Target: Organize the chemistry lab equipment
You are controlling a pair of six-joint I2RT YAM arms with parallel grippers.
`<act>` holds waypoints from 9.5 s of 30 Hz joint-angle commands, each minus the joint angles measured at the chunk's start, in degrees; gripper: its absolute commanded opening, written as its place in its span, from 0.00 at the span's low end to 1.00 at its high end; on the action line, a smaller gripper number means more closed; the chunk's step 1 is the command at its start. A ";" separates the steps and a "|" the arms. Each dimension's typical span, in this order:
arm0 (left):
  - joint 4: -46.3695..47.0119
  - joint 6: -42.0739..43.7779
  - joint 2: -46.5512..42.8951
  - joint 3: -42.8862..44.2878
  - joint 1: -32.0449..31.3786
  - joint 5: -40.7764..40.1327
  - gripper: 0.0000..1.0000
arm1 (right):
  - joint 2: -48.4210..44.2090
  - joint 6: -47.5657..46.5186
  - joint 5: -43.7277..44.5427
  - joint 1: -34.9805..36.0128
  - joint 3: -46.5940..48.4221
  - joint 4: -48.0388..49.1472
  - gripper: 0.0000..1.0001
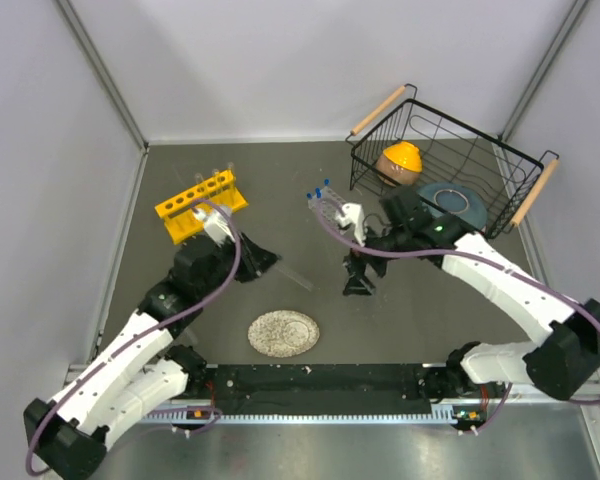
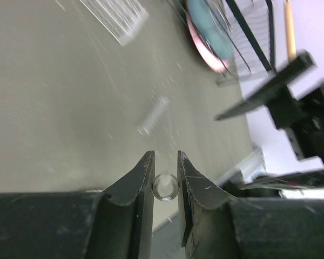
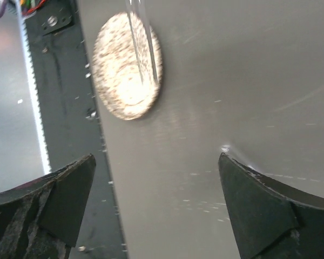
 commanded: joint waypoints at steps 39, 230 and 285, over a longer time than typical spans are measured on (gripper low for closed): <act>0.12 44.96 39.81 37.52 34.59 -23.16 0.04 | -14.91 -15.47 -8.81 -15.01 -8.03 5.85 0.99; -14.73 35.29 -13.54 2.27 38.45 9.27 0.99 | 23.32 44.91 45.51 -2.19 -2.67 16.14 0.76; -12.79 42.58 45.15 30.64 -5.31 1.45 0.86 | -16.66 2.28 -14.17 -24.94 -7.77 11.83 0.99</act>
